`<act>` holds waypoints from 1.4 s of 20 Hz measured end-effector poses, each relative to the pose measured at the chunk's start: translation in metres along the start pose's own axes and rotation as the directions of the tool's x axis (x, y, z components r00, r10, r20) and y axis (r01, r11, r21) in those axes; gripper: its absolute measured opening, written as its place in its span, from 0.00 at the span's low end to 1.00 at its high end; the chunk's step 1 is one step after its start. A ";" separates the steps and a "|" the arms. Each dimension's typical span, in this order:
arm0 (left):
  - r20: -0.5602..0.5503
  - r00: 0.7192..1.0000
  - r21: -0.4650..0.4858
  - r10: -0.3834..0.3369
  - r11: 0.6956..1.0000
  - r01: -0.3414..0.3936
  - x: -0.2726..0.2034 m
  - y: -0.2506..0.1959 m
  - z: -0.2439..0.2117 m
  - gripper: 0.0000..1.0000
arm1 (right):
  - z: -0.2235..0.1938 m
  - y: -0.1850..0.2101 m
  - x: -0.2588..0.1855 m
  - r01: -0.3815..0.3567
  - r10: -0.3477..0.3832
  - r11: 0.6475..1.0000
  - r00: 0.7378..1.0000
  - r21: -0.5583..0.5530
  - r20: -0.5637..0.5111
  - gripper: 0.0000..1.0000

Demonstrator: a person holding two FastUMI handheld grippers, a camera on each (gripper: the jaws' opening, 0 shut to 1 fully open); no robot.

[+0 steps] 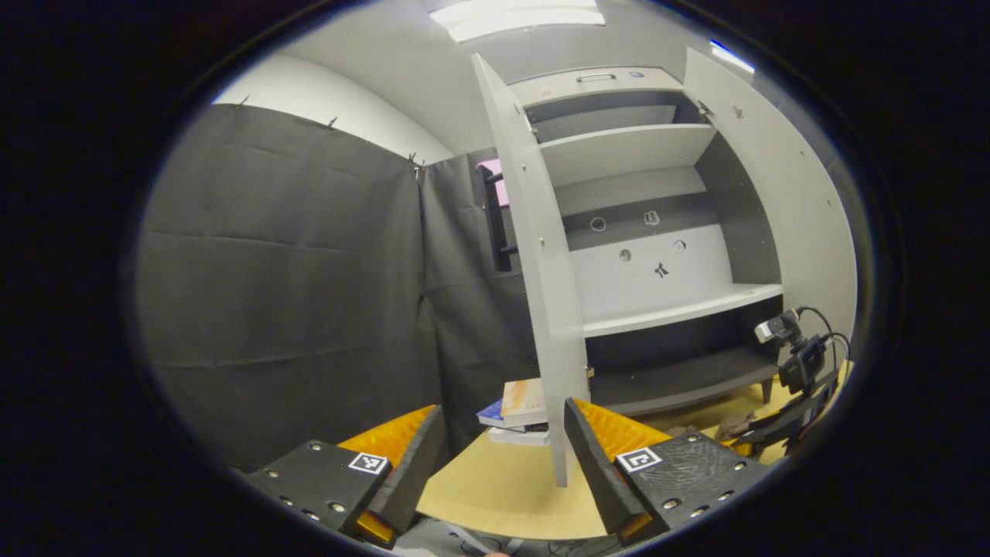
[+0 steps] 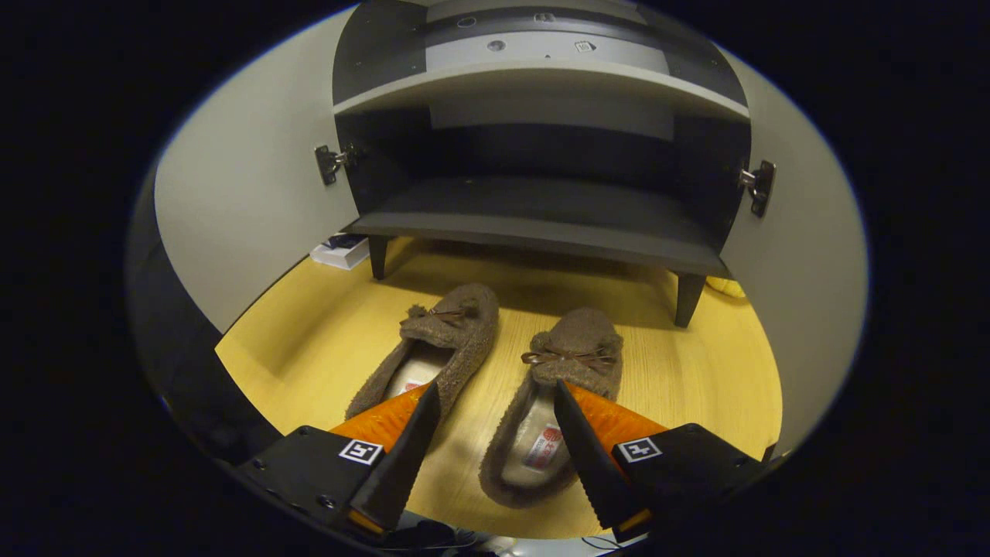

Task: Grab one shoe with the right hand and put it into the shoe cabinet, grab the other shoe with the left hand and put it into the shoe cabinet; then close the right door with the right hand and the left door with the left hand.

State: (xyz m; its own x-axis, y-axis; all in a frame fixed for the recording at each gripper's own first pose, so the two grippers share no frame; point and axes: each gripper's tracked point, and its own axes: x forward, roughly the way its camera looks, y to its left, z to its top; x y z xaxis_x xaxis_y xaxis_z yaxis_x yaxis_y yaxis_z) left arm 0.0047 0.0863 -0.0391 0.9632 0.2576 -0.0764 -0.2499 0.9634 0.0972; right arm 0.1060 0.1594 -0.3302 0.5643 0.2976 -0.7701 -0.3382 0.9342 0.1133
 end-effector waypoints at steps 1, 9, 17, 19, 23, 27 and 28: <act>-0.005 1.000 -0.001 0.002 1.000 -0.002 0.000 0.002 -0.002 0.90 | -0.005 0.001 0.006 0.001 -0.001 1.000 1.000 0.009 -0.027 0.93; -0.032 0.999 -0.008 0.022 1.000 -0.022 0.000 0.016 -0.013 0.90 | -0.020 -0.013 0.037 0.079 -0.077 0.997 0.987 0.011 -0.142 0.38; -0.009 1.000 -0.032 -0.025 0.999 0.024 0.006 0.000 -0.007 0.98 | -0.008 -0.018 0.011 0.045 -0.039 0.997 0.995 0.063 -0.094 0.02; 0.005 0.999 -0.035 -0.045 0.998 0.046 0.009 -0.009 -0.003 0.98 | 0.001 -0.022 -0.001 0.039 -0.033 0.996 0.997 0.076 -0.072 0.02; 0.030 0.996 -0.038 -0.090 0.995 0.091 0.009 -0.027 0.004 0.98 | 0.020 -0.027 -0.027 0.029 -0.027 0.996 0.999 0.088 -0.020 0.02; 0.041 0.991 -0.049 -0.124 0.991 0.126 0.006 -0.039 0.008 0.98 | 0.044 -0.028 -0.055 0.009 -0.013 0.996 0.999 0.092 0.045 0.01; 0.043 0.990 -0.052 -0.131 0.990 0.134 0.007 -0.042 0.008 0.98 | 0.052 -0.028 -0.063 0.004 -0.010 0.996 0.998 0.092 0.063 0.02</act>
State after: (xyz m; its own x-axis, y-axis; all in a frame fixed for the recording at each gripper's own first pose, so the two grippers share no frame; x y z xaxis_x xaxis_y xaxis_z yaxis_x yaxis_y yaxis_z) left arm 0.0224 0.0471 -0.0358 0.9910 0.1254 -0.0459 -0.1239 0.9917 0.0342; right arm 0.1193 0.1249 -0.2522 0.6139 0.3003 -0.7300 -0.2651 0.9495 0.1677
